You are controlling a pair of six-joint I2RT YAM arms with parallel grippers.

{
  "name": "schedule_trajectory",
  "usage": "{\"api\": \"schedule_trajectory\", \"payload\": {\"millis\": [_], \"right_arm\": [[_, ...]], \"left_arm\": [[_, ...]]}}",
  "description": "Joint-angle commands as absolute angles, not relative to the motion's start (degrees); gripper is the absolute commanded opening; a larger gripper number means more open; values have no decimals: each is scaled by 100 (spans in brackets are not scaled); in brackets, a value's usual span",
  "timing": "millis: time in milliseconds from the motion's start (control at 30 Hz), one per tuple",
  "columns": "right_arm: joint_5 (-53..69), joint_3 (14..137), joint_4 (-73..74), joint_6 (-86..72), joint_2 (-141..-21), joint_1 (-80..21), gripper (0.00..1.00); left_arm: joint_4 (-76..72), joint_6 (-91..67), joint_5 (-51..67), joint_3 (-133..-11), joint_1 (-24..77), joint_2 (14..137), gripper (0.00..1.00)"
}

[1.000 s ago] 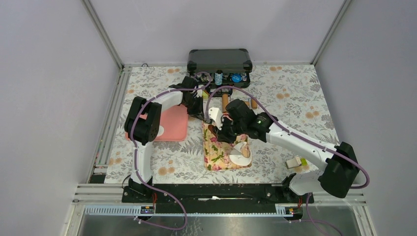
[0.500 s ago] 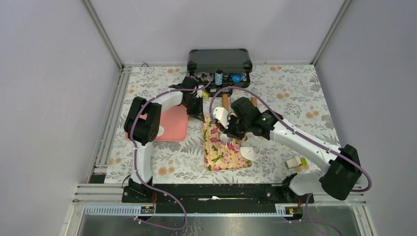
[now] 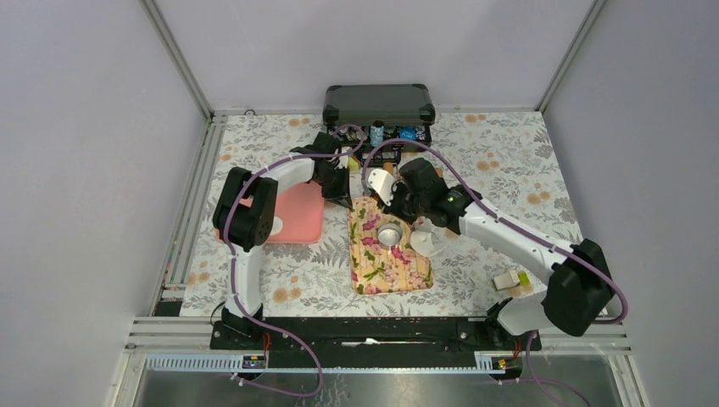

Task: Roll out the dumpling wrappers from the dough
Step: Remove the dumpling wrapper from the work surface.

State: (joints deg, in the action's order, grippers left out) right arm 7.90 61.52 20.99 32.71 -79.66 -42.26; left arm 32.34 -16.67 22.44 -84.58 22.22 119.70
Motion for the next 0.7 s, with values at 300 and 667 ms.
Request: {"api": "schedule_trajectory", "payload": {"millis": [300, 667], "right_arm": [[257, 6852, 706, 3464, -8823, -3642, 0], [1152, 8510, 2242, 3023, -9065, -3634, 0]], "left_arm": [[3079, -1406, 2189, -8201, 2265, 11758, 0], [3024, -1458, 2282, -8183, 2305, 11755, 0]]}}
